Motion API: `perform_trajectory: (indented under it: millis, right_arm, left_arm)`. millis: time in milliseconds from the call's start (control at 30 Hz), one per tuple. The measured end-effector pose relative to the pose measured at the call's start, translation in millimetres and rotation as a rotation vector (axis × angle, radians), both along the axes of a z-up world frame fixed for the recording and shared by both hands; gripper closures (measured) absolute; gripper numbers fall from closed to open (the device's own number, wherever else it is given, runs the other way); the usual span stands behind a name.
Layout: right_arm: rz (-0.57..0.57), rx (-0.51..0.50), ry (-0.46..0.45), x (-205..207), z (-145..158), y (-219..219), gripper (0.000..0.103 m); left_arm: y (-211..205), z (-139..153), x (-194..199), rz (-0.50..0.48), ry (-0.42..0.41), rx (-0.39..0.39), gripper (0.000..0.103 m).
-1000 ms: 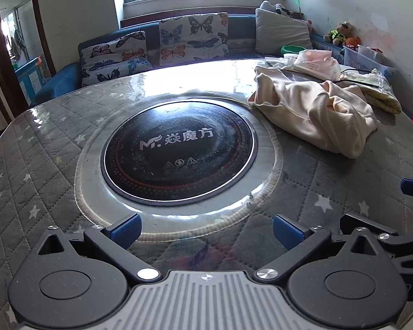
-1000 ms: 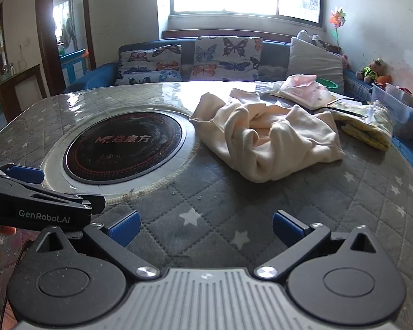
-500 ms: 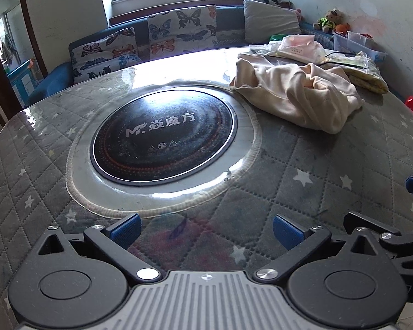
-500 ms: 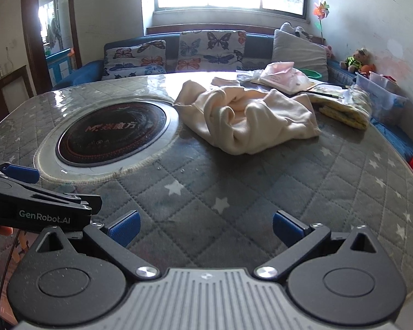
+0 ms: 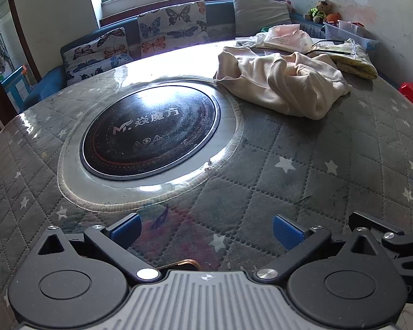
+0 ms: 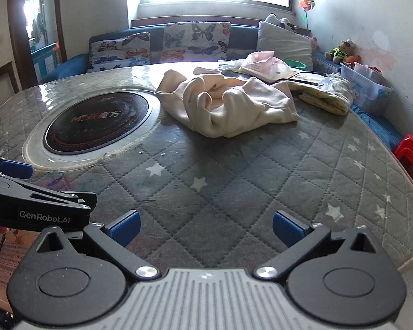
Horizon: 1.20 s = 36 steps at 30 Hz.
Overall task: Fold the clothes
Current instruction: 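Approach the cream sweatshirt with both open grippers, lowering toward its edge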
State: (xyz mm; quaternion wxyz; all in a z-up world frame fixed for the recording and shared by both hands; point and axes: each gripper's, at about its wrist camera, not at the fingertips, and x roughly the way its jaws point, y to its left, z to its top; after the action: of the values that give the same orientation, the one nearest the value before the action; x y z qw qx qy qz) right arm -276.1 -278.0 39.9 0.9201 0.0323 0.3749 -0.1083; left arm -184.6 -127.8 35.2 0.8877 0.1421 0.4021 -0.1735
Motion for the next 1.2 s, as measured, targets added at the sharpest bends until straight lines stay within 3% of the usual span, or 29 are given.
perform_trajectory:
  millis: [1200]
  right_arm:
    - [-0.061,0.002,0.031,14.4,-5.6,-19.1,0.0]
  left_arm:
    - [-28.1,-8.4,20.3,-0.03,0.055,0.022,0.0]
